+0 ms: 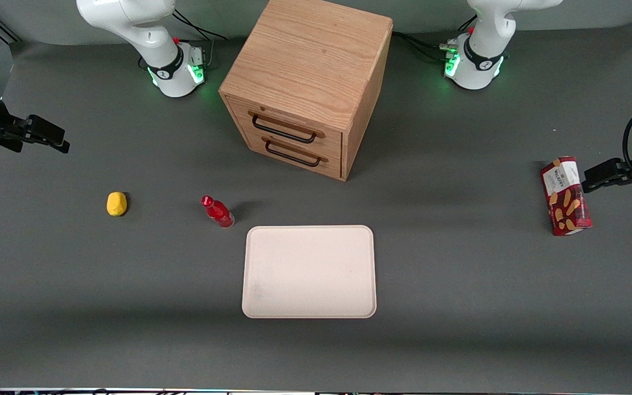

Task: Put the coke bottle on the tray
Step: 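Move the right gripper down toward the red Coca-Cola bottle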

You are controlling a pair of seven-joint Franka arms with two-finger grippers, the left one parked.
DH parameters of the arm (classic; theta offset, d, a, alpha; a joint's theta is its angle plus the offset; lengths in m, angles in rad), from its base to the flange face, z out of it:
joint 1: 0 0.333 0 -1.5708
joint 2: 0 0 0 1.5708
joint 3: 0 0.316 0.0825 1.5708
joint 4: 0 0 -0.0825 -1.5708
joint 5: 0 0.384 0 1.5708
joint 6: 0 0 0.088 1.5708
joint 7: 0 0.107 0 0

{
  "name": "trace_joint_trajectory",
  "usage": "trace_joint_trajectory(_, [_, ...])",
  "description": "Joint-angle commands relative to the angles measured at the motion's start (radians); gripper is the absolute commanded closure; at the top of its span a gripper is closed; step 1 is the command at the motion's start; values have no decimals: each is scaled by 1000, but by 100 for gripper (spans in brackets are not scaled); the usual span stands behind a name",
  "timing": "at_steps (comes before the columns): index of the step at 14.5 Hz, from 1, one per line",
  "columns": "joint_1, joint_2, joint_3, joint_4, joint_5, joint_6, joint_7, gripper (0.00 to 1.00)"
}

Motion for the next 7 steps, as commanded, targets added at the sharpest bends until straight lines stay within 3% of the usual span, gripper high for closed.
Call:
trace_joint_trajectory(1, [6,14,2,26,1,-6,-5,0])
trace_joint_trajectory(4, [7,30,27,31,9,-4,18,0])
trace_joint_trajectory(7, [7,65,146,28,6,48,150,0])
